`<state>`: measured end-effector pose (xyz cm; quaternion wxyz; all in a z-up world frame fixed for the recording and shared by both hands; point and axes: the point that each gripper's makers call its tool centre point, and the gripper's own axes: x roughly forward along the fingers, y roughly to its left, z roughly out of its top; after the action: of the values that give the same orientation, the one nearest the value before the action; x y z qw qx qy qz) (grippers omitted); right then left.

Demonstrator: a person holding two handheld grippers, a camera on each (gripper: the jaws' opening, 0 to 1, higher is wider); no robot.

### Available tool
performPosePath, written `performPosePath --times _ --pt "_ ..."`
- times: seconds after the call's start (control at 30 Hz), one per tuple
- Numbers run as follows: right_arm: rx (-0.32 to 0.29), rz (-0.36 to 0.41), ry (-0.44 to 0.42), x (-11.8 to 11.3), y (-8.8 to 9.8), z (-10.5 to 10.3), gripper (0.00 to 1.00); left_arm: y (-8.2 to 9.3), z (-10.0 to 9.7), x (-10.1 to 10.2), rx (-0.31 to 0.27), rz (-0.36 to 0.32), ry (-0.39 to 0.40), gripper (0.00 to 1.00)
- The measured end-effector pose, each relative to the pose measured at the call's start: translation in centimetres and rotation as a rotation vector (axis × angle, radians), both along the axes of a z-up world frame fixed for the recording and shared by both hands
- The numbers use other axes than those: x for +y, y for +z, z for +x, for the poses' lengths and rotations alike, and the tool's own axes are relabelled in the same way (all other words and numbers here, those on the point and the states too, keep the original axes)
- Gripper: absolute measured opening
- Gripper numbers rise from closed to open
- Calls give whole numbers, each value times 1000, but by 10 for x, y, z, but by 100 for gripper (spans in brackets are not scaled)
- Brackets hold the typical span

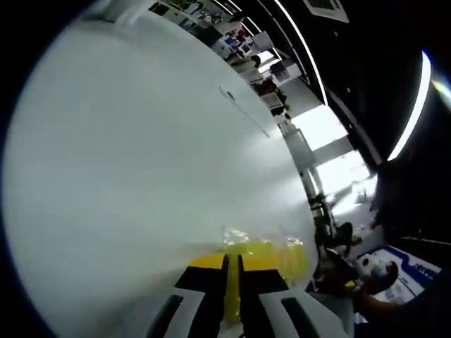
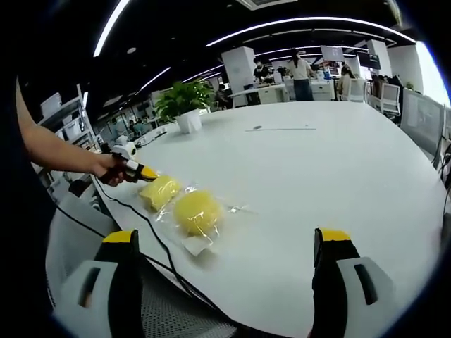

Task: Compare the silicone blocks by pressing each to a similar depth, holding the contact briefly, and releasing to observe deformation and rebound differences across the visible hardness samples.

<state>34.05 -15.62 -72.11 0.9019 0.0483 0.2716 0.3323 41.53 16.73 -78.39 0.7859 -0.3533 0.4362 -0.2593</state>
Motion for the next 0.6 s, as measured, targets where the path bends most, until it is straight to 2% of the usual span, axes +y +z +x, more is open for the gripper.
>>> performPosePath --times 0.3,0.6 --pt "1 4 -6 -3 0 0 96 0 -2 -2 -25 36 -33 0" --pt "2 8 -6 -3 0 -2 96 -3 -4 1 28 49 -23 0"
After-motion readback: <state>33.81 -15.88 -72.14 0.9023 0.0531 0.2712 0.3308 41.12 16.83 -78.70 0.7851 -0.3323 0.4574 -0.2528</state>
